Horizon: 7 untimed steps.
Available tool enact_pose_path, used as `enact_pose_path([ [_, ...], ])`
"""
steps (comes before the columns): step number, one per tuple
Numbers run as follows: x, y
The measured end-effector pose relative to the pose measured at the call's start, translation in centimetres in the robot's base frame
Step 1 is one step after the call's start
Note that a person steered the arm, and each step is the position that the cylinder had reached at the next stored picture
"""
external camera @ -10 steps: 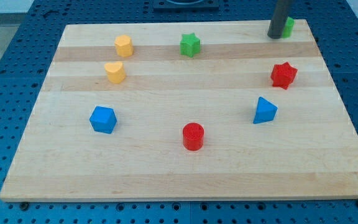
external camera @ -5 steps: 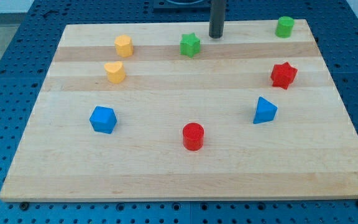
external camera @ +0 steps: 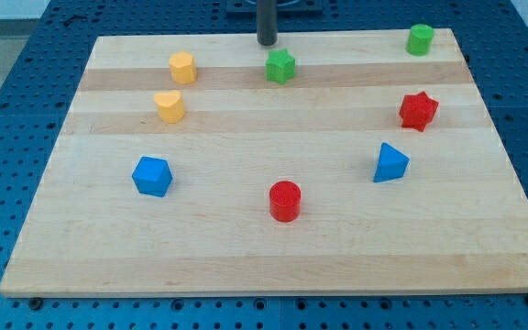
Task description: Slide the green star towards the red star
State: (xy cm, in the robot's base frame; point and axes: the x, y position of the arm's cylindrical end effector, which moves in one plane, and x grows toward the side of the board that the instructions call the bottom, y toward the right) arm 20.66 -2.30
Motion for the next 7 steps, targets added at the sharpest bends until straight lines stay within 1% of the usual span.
enact_pose_path([
  [1, 1.8, 0.3],
  [2, 5.3, 2.4],
  [5, 7.0, 3.3],
  [7, 7.3, 3.0],
])
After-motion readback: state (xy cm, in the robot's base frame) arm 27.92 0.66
